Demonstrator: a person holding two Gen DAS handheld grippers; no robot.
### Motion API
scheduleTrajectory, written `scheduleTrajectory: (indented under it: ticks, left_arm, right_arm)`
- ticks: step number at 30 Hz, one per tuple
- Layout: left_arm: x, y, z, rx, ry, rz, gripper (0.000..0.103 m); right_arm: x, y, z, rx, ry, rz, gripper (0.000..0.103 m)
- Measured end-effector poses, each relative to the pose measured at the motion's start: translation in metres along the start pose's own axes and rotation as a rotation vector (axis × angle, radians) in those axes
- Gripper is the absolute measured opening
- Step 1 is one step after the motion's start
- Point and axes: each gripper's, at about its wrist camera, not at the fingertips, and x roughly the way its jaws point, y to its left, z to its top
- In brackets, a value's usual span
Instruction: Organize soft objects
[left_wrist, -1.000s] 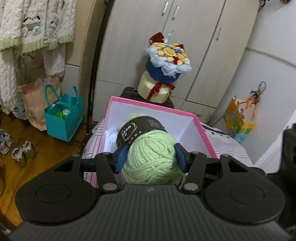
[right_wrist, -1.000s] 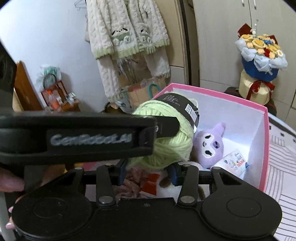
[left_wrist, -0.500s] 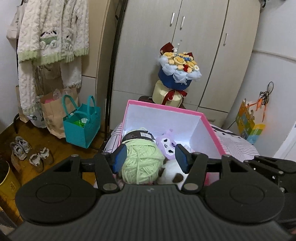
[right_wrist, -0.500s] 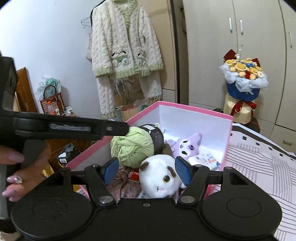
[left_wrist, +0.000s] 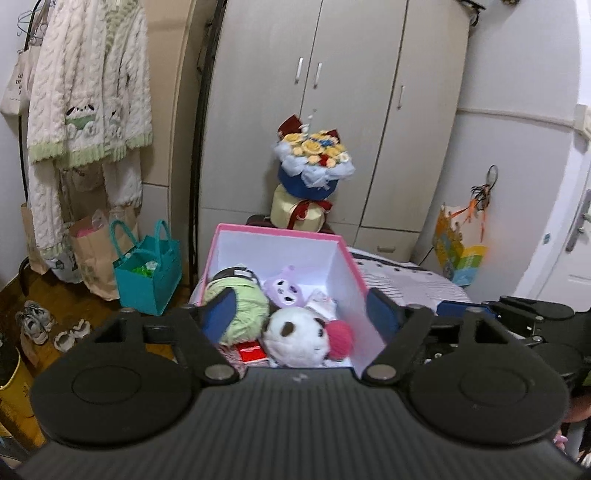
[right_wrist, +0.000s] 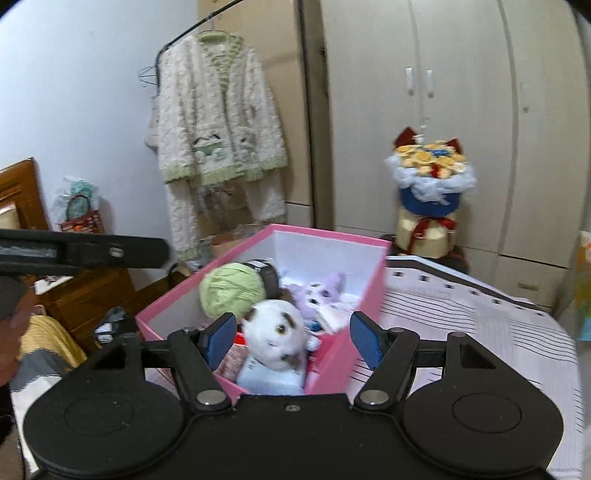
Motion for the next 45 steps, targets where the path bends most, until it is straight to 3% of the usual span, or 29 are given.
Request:
scheduleTrajectory:
  ticks: [4,6,9,14,17,21,27,31,45]
  left_arm:
    - [-0.011,-0.014,-0.007,0.039,0.005,0.019,0.091]
    - [-0.012,-0.023,-0.009,0.06,0.024,0.021,0.093]
    - [-0.017,-0.033,-0.015,0.08,0.041,0.044,0.099]
    - [-0.021,-0.058,-0.018,0.147,0.063,0.198,0.102]
    - [-0.026,-0.069,-0.017,0.166,0.069,0.243,0.102]
    - [-0.04,-0.076,-0.017,0.145,0.067,0.221,0.102]
    - [-0.048,-0.088,-0.027,0.127,0.046,0.204,0.102]
    - [-0.042,-0.1,-0.04,0.176,0.021,0.257,0.102]
    - [-0.03,-0.114,-0.063,0.204,0.029,0.251,0.102]
  right_arm:
    - [-0.022,-0.011,-0.006,0.018,-0.009,-0.048,0.075]
    - [-0.034,-0.016,-0.009,0.023,-0.021,-0.069,0.085]
    - [-0.05,-0.022,-0.014,0.017,-0.023,-0.108,0.088]
    - [-0.072,-0.028,-0.019,0.021,-0.039,-0.176,0.103]
    - [-0.083,-0.032,-0.021,0.043,-0.035,-0.222,0.103]
    - [-0.091,-0.037,-0.024,0.117,0.023,-0.292,0.103]
    - [-0.108,-0.042,-0.036,0.177,0.014,-0.29,0.103]
    - [-0.118,-0.042,-0.043,0.2,-0.015,-0.26,0.103]
    - [-0.132,-0.041,-0.073,0.189,-0.047,-0.424,0.103]
